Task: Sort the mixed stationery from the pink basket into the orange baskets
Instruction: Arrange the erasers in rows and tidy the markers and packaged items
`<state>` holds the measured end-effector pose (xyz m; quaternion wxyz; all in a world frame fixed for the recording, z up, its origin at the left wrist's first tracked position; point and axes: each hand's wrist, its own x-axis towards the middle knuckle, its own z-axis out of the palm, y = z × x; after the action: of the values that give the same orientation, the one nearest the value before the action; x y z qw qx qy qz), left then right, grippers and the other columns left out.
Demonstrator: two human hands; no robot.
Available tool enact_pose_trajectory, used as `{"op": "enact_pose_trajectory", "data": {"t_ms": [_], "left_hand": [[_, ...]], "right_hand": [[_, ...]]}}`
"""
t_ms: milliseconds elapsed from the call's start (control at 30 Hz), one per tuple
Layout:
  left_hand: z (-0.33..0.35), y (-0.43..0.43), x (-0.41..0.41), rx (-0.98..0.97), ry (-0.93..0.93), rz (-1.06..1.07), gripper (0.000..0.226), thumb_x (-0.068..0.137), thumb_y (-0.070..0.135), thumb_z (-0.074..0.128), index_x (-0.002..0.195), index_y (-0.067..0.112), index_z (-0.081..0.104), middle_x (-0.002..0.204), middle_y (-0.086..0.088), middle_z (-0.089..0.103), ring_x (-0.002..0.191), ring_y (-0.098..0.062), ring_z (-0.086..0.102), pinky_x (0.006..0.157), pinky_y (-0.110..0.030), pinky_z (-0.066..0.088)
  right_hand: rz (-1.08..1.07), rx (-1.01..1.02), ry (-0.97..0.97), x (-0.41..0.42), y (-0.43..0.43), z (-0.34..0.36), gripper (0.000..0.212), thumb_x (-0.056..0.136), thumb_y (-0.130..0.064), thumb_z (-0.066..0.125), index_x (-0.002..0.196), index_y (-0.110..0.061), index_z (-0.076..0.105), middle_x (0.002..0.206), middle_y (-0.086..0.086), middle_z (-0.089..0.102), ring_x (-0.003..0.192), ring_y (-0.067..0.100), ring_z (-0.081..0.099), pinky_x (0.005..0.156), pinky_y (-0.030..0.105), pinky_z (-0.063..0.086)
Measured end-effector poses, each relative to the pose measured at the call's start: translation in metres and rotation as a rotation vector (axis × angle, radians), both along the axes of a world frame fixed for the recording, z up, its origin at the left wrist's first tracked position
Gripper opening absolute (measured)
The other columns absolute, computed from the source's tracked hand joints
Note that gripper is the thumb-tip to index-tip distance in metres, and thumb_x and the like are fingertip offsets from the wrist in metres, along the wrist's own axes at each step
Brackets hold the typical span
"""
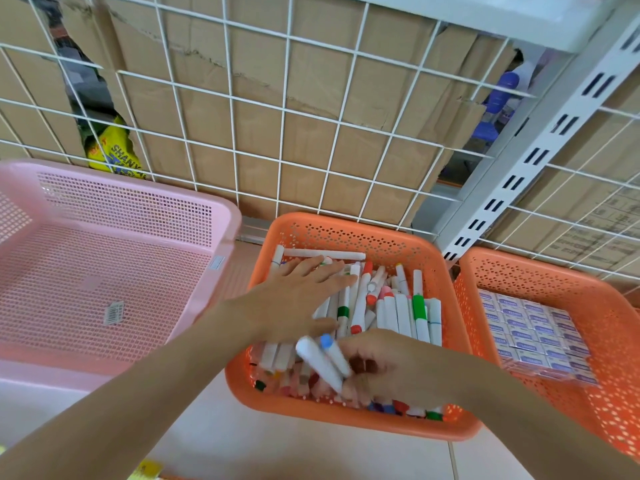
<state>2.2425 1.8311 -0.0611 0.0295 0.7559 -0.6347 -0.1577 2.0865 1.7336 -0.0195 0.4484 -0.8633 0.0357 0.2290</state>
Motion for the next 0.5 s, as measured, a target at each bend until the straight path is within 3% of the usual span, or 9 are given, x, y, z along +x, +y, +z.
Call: {"op": "enact_pose_trajectory", "data": {"t_ms": [100,233,400,500], "left_hand": [[0.0,0.0,-0.002,-0.015,-0.026,0.002,0.069,0.092,0.053,0.037,0.148,0.036,0.001,0.158,0.008,-0.004,0.144,-0.014,-0.009,0.115,-0.039,-0.008],[-0.001,0.001,-0.006,-0.029,0.001,0.05,0.065,0.095,0.05,0.036,0.148,0.037,0.002,0.157,0.006,-0.011,0.143,-0.014,-0.015,0.112,-0.044,-0.016],[-0.003,0.006,-0.018,-0.122,0.135,0.261,0.072,0.093,0.038,0.048,0.148,0.033,0.002,0.155,0.006,-0.021,0.142,-0.019,-0.022,0.115,-0.043,-0.011],[-0.001,0.006,-0.025,-0.184,0.241,0.47,0.085,0.089,0.036,0.059,0.149,0.027,0.0,0.153,0.002,-0.028,0.141,-0.023,-0.024,0.115,-0.038,-0.003]], "right_hand": [[-0.355,0.098,-0.142,-0.006,-0.007,0.008,0.015,0.093,-0.011,0.055,0.092,-0.025,0.057,0.079,-0.007,0.061,0.063,-0.006,0.056,0.06,0.011,0.044],[-0.715,-0.067,-0.189,-0.017,-0.026,0.019,0.01,0.091,-0.009,0.055,0.099,-0.013,0.055,0.076,0.013,0.062,0.045,0.003,0.051,0.043,0.018,0.041],[-0.711,-0.36,-0.044,-0.028,-0.023,0.006,0.067,0.087,-0.017,0.062,0.14,-0.025,0.022,0.077,0.005,0.065,0.051,0.01,0.063,0.045,0.018,0.048],[-0.662,-0.606,-0.045,-0.026,-0.019,-0.001,0.077,0.087,-0.024,0.063,0.146,-0.024,0.013,0.07,-0.006,0.051,0.055,0.007,0.056,0.044,0.015,0.037]]}}
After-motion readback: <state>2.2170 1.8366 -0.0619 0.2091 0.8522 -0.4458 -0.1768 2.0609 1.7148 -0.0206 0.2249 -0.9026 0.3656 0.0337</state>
